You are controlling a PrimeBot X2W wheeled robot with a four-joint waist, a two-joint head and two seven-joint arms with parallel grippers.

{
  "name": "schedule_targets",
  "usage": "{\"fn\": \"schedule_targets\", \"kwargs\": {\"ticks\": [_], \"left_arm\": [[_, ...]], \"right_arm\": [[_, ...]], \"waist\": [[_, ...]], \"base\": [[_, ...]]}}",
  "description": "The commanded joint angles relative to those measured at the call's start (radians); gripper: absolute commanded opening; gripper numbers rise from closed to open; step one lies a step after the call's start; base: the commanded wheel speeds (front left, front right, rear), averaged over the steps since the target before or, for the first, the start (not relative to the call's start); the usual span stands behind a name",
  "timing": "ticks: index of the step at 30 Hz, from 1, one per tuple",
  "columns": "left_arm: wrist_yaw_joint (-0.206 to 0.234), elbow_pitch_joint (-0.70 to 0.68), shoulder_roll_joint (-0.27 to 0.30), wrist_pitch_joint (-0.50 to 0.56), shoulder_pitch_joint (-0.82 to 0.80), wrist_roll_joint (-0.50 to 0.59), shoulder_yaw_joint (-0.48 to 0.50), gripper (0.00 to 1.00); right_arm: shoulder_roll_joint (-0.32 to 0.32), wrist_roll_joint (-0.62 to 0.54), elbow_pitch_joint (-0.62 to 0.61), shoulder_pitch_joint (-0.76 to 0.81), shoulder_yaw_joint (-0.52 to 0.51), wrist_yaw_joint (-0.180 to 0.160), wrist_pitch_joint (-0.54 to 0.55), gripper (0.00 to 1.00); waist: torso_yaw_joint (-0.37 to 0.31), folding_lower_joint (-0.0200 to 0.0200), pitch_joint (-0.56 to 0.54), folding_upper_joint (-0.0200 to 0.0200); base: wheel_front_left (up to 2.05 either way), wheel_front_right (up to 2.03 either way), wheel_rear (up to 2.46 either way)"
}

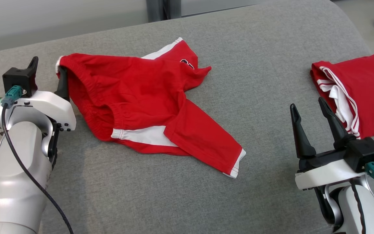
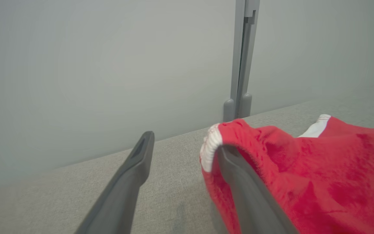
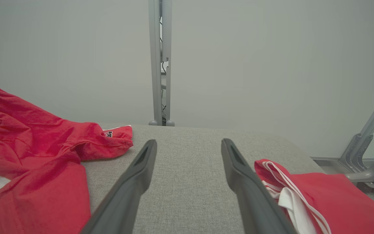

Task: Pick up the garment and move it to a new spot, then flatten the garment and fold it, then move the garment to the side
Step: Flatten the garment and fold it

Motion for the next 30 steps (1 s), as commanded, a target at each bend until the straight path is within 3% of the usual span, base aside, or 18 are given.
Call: {"fn": "schedule_targets", "kwargs": {"ticks": [1, 8, 15, 22, 30], "left_arm": [[-0.005, 0.006, 0.002, -0.002, -0.017, -0.002, -0.001, 1.0], [0.013, -0.019, -0.007, -0.016, 0.034, -0.034, 0.027, 1.0], [0.025, -0.223, -0.025, -0.019, 0.17, -0.063, 0.075, 1.0], [-0.009, -0.335, -0.039, -0.013, 0.317, -0.044, 0.029, 1.0], [-0.052, -0.352, -0.037, 0.094, 0.373, -0.05, -0.03, 1.0]], "right_arm": [[-0.001, 0.0, 0.003, -0.007, -0.007, 0.0, -0.001, 1.0], [0.0, -0.003, 0.004, -0.002, -0.012, 0.0, -0.001, 1.0], [-0.012, -0.011, 0.003, 0.027, -0.02, 0.0, -0.001, 1.0], [-0.026, -0.016, 0.012, 0.051, -0.019, 0.0, -0.001, 1.0], [-0.021, -0.015, 0.018, 0.048, 0.001, 0.0, -0.001, 1.0]], "waist": [[0.006, 0.0, -0.003, 0.0], [0.046, 0.0, -0.032, 0.0], [0.102, 0.0, -0.086, 0.0], [0.157, 0.0, -0.131, 0.0], [0.175, 0.0, -0.145, 0.0]], "base": [[0.0, 0.0, 0.0], [0.0, 0.0, 0.0], [0.0, 0.0, 0.0], [0.0, 0.0, 0.0], [0.0, 0.0, 0.0]]}}
